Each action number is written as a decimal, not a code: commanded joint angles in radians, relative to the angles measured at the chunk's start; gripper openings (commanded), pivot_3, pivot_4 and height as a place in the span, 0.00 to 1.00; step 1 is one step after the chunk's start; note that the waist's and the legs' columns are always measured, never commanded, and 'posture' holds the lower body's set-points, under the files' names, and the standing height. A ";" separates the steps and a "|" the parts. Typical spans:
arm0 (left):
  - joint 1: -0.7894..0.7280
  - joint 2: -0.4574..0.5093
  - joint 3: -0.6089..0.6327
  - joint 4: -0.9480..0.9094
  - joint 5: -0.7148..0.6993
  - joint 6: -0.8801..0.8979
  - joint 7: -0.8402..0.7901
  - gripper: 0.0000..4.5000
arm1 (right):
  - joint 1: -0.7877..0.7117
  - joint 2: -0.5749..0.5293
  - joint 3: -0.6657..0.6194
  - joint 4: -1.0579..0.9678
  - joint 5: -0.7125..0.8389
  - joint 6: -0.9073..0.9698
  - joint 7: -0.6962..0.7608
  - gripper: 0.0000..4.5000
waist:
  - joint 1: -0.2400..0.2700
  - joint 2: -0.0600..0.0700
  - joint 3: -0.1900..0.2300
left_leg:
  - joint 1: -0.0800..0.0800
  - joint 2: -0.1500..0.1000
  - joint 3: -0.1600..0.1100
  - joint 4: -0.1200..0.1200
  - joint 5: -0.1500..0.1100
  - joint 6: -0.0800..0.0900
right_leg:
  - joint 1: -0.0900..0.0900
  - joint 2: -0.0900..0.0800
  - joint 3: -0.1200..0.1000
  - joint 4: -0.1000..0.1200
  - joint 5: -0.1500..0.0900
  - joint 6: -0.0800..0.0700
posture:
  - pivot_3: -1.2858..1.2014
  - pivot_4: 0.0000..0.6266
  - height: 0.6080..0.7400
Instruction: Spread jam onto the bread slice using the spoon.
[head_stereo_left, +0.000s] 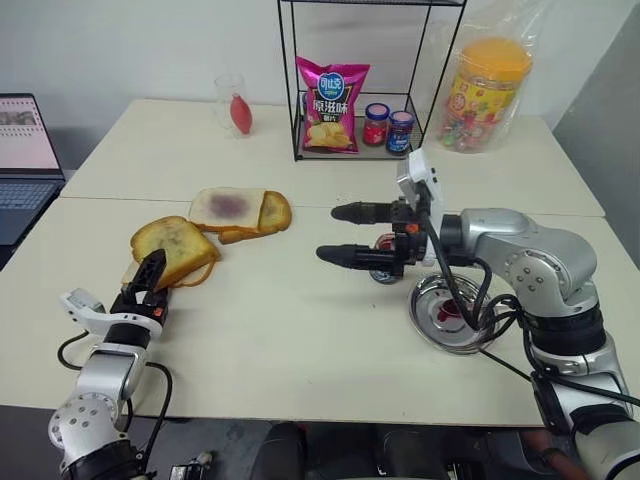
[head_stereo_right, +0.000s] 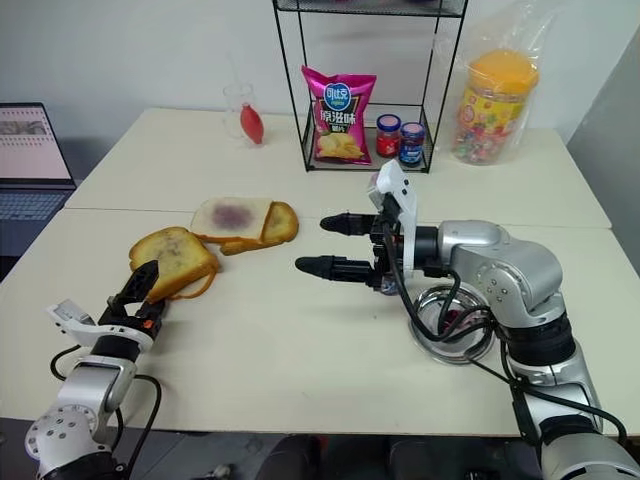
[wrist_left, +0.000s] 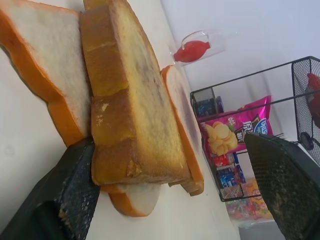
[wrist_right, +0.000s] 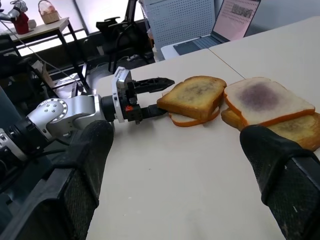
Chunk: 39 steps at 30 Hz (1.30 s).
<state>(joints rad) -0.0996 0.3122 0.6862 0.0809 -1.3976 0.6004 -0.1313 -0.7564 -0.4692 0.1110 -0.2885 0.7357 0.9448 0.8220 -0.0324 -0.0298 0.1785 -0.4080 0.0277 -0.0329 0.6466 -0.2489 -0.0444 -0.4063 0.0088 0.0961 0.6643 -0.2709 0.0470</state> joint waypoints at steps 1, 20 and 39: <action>-0.026 0.010 0.025 0.033 0.011 -0.018 -0.017 1.00 | -0.011 -0.007 -0.035 -0.044 0.028 0.006 -0.007 0.99 | 0.000 0.000 0.000 | 0.000 0.000 0.000 0.000 0.000 0.000 | 0.000 0.000 0.000 0.000 0.000 0.000 | 0.52 0.24 1.00; -0.060 0.025 0.031 0.065 0.064 -0.012 -0.025 0.24 | -0.004 -0.004 -0.041 -0.052 0.030 0.010 -0.026 1.00 | -0.001 0.000 0.000 | 0.000 0.000 0.000 0.000 0.000 0.000 | 0.000 0.000 0.000 0.000 0.000 0.000 | 0.52 0.24 1.00; -0.071 0.235 -0.039 -0.368 -0.259 0.245 0.070 0.00 | 0.069 -0.033 -0.110 -0.143 0.091 0.039 -0.075 1.00 | 0.000 -0.002 0.001 | -0.002 0.002 -0.006 0.000 0.000 -0.001 | -0.001 -0.002 -0.002 0.000 0.000 0.000 | 0.52 0.24 1.00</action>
<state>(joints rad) -0.1630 0.5203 0.6795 -0.1625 -1.5499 0.8122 -0.0834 -0.6902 -0.4985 0.0420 -0.3796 0.7912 0.9777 0.7626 -0.0324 -0.0314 0.1791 -0.4104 0.0294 -0.0392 0.6460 -0.2488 -0.0450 -0.4071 0.0071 0.0940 0.6640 -0.2710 0.0470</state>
